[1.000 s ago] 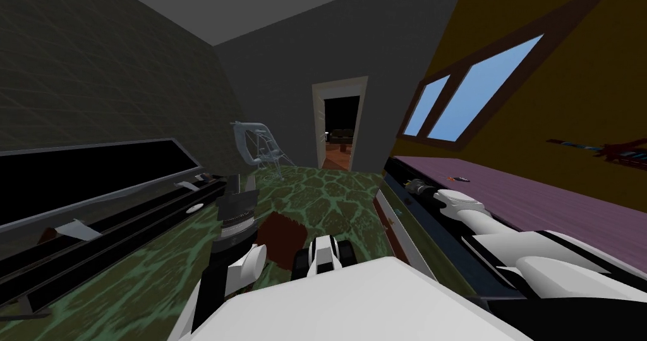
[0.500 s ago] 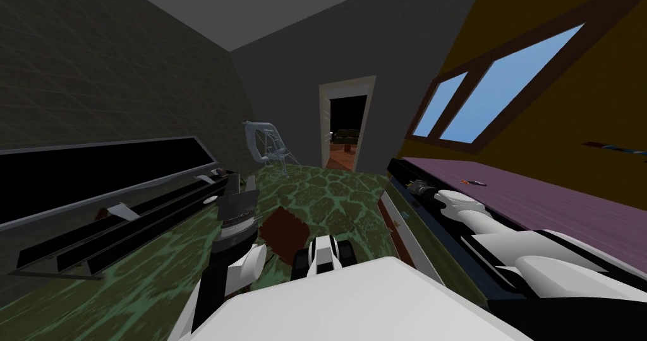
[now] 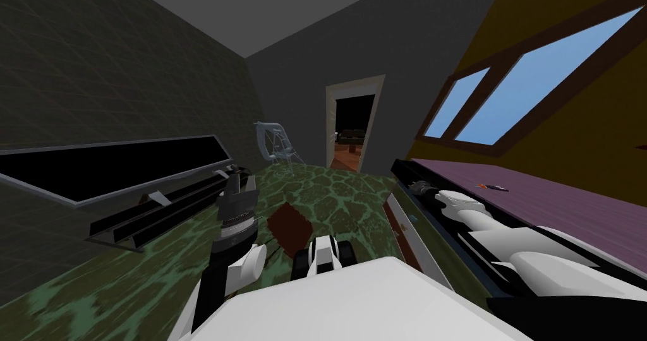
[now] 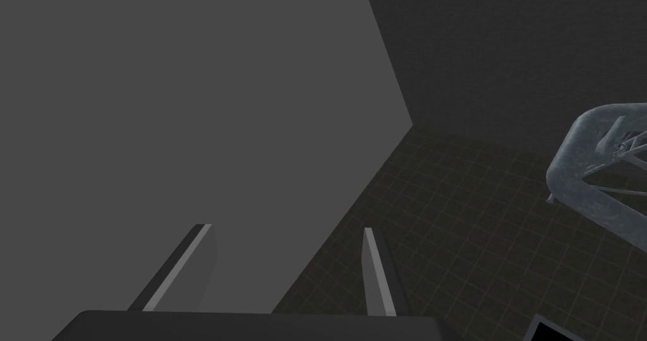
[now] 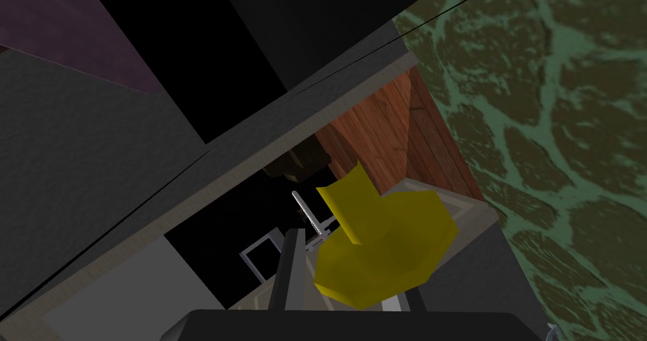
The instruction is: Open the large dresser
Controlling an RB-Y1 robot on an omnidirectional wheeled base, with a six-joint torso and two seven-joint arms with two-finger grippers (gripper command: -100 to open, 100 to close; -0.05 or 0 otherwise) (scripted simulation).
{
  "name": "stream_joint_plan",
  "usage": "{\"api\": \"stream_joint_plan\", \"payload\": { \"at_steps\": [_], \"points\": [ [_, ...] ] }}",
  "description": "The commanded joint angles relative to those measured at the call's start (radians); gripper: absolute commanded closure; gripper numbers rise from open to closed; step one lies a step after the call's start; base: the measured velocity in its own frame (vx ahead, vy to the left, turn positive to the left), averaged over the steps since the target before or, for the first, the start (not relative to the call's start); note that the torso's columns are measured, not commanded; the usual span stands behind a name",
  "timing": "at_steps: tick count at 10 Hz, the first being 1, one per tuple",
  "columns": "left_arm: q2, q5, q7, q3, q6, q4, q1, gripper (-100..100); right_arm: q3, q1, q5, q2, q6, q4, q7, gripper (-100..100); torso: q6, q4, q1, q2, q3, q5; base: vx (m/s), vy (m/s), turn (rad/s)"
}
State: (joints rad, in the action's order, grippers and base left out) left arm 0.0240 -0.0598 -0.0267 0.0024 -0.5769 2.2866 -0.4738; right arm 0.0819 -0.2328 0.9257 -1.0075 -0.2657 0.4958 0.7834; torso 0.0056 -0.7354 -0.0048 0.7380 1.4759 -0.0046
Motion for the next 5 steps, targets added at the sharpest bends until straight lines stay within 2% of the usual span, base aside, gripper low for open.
{"api": "stream_joint_plan", "payload": {
  "at_steps": [1,3,5],
  "points": [
    [0.000,0.000,0.000,0.000,0.000,0.000,0.000,0,-0.020,0.012,0.003,0.000,0.038,-0.015,-0.036,100,-0.004,0.000,-0.001,0.000,0.000,-0.002,-0.043,0.089,0.188],
    [0.000,0.000,0.000,0.000,0.000,0.000,0.000,0,-0.026,0.008,0.003,0.000,0.057,-0.035,-0.048,100,-0.004,0.002,0.002,-0.002,0.000,-0.003,-0.028,0.095,0.176],
    [0.000,0.000,0.000,0.000,0.000,0.000,0.000,0,-0.024,0.000,0.004,-0.006,0.058,-0.029,-0.056,100,-0.001,0.001,-0.002,-0.002,0.001,-0.003,-0.008,0.053,0.052]
  ]
}}
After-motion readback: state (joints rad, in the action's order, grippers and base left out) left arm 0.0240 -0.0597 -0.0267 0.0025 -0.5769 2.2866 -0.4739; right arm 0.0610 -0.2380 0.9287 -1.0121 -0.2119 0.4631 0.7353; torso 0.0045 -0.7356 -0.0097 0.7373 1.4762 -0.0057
